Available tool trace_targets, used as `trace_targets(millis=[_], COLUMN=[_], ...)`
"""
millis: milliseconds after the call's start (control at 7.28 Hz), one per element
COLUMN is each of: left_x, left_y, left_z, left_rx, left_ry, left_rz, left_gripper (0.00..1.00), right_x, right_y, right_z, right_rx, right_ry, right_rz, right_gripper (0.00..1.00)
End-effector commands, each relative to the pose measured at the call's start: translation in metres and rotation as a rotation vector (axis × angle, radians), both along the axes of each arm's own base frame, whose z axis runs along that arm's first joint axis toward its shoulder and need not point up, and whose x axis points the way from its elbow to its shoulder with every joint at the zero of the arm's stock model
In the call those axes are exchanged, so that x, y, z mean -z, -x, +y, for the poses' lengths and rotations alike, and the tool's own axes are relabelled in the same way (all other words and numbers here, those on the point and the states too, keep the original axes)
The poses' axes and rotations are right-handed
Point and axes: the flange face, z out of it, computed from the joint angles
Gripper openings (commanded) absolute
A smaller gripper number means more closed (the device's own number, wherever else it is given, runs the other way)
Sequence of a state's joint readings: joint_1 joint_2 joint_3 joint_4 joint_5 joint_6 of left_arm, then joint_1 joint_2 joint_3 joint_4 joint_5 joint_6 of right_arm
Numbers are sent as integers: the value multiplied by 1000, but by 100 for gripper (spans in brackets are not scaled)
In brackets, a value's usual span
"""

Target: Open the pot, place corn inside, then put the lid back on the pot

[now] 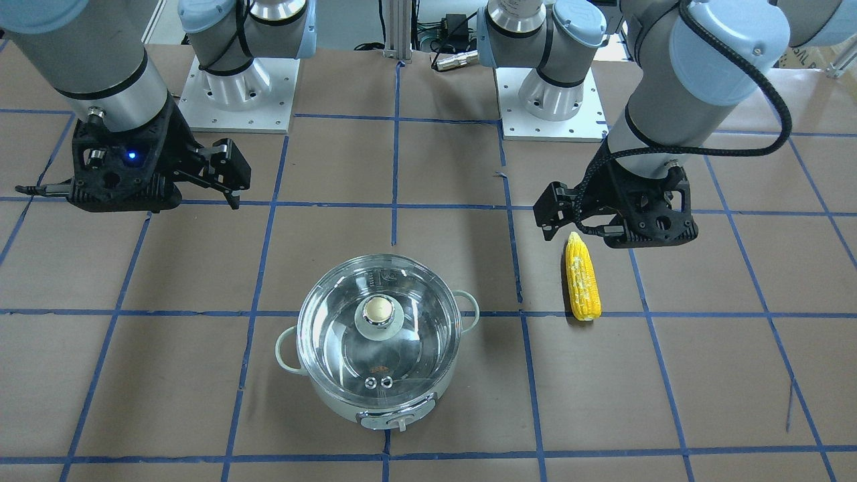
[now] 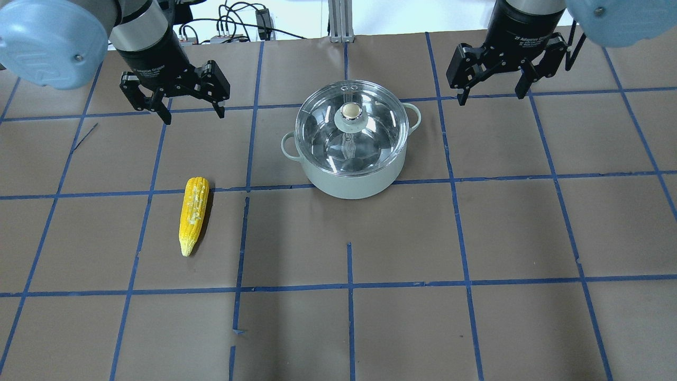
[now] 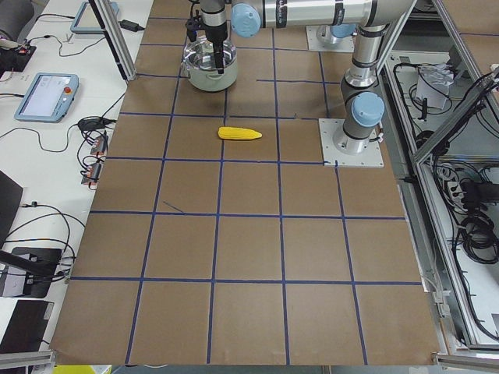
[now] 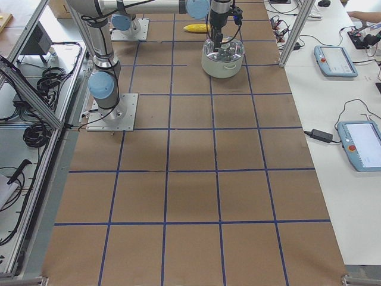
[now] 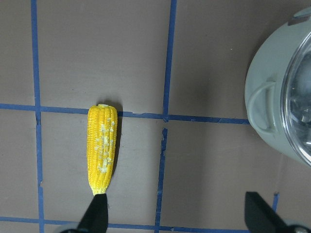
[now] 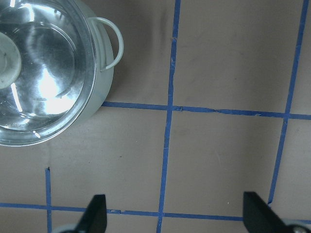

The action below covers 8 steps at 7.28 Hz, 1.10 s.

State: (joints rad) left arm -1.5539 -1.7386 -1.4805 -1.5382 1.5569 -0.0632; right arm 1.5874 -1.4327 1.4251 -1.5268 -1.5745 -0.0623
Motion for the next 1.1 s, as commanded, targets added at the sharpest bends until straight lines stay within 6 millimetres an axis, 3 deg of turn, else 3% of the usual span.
trace_targets(millis=[0,137,412,550,824,962], left_x=[0,8,31,52,109,128], left_y=[-3,-12,-21,-27,-48,-50], left_z=[1,1,8,5,-3,3], left_rx=[3,63,107,101,64,100], left_ry=[-5,-25,-31,-32,-11,14], left_rz=[-26,-110,-112,-113,-113,-117], left_gripper=[100,100,100,100,100,100], right_x=[0,-1,-7,-12,-4,14], right_y=[0,2,-4,-19,-72,-91], right_z=[-1,-1,-2,0,11,5], right_rx=[1,4,7,16,43,49], right_ry=[0,1,15,23,17,-12], right_rz=[1,1,-4,-61,-58,-50], right_gripper=[99,99,99,99,99,99])
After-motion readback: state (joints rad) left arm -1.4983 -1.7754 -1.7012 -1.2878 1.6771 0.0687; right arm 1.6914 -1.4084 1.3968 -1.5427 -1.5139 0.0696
